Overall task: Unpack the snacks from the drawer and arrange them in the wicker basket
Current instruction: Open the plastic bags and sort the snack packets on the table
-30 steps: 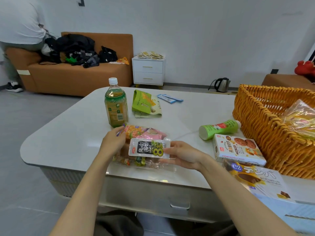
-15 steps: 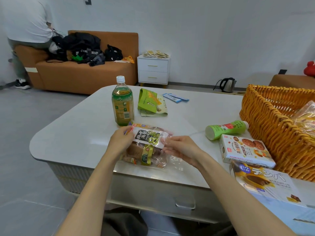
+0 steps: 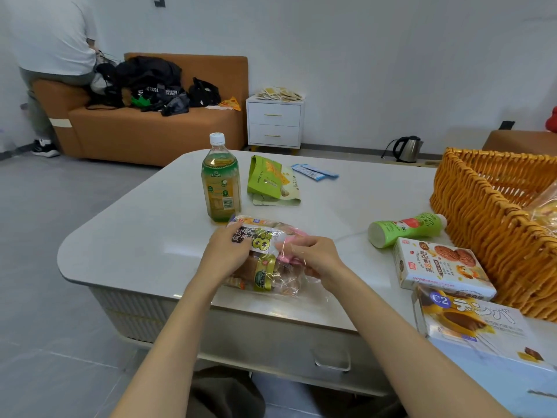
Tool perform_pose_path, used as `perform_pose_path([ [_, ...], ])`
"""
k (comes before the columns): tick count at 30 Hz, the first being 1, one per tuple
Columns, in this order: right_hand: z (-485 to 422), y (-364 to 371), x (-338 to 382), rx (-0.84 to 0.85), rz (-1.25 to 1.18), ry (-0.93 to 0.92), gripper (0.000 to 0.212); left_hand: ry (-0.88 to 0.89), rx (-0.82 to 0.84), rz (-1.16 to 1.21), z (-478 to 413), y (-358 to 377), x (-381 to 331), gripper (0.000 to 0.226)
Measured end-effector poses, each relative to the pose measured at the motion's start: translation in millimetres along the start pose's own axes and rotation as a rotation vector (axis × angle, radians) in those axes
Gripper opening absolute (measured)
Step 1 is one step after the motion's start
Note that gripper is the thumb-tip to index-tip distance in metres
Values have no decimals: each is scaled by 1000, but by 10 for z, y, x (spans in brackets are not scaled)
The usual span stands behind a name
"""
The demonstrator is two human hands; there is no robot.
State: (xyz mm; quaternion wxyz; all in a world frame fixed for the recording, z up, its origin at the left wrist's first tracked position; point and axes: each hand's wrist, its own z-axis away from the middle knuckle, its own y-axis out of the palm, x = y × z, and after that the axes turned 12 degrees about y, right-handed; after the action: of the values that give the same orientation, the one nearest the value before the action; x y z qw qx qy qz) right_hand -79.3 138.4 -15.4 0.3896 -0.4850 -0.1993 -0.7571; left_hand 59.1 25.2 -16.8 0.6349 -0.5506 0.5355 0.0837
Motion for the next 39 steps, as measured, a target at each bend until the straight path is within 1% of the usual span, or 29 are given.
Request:
perform_pose_path([
  [2,-35,-126,26,-9,51,25,15,71,26,-117,52,61,-66,49],
  [3,-66,-206,46,-54,72,5,16,113,42,-172,81,89,-107,48],
  [4,-134,-293,50,-146,125,-52,18,156,65,-226,114,120,-150,48],
  [5,-172,-374,57,-272,232,-136,20,197,100,-278,156,155,-193,51],
  [6,-223,-449,51,-380,385,-232,23,233,148,-323,206,194,-237,56],
  [7,-267,-503,42,-429,542,-312,29,263,202,-358,263,239,-276,62],
  [8,-315,-536,22,-408,663,-358,38,283,251,-382,327,293,-307,67],
  [9,-355,-551,5,-335,712,-382,44,299,287,-405,384,353,-322,71],
  [10,-391,-539,-13,-252,701,-384,47,315,309,-439,437,404,-325,75],
  [12,-453,-476,-55,-176,679,-373,40,359,328,-532,481,480,-295,80],
  [14,-495,-431,-94,-202,704,-381,26,400,346,-585,475,508,-254,77],
  [16,-478,-455,-101,-272,643,-383,13,433,363,-572,450,515,-214,68],
  [18,-470,-544,-107,-298,560,-336,14,477,383,-532,420,490,-176,59],
  [19,-453,-596,-95,-297,544,-307,16,506,393,-515,397,464,-160,58],
  [23,-287,-781,-56,-201,467,-149,11,593,474,-455,304,297,-145,62],
  [24,-219,-826,-74,-183,491,-136,16,609,492,-442,289,267,-138,64],
  [26,-45,-918,-144,-104,567,-164,37,691,492,-454,290,249,-84,73],
  [27,58,-955,-188,-50,616,-207,49,738,481,-459,310,247,-44,76],
  [29,187,-1039,-277,-22,786,-330,66,780,481,-448,388,234,20,70],
  [31,234,-1125,-360,-25,933,-423,73,776,504,-458,501,207,75,67],
  [34,283,-1214,-467,-15,999,-504,78,813,556,-603,598,176,190,84],
  [35,310,-1235,-485,-22,1015,-530,80,839,550,-628,609,172,234,87],
  [37,344,-1280,-503,-49,1098,-573,84,960,460,-632,613,172,328,86],
  [39,334,-1310,-531,-106,1221,-661,83,1028,377,-610,614,176,392,76],
])
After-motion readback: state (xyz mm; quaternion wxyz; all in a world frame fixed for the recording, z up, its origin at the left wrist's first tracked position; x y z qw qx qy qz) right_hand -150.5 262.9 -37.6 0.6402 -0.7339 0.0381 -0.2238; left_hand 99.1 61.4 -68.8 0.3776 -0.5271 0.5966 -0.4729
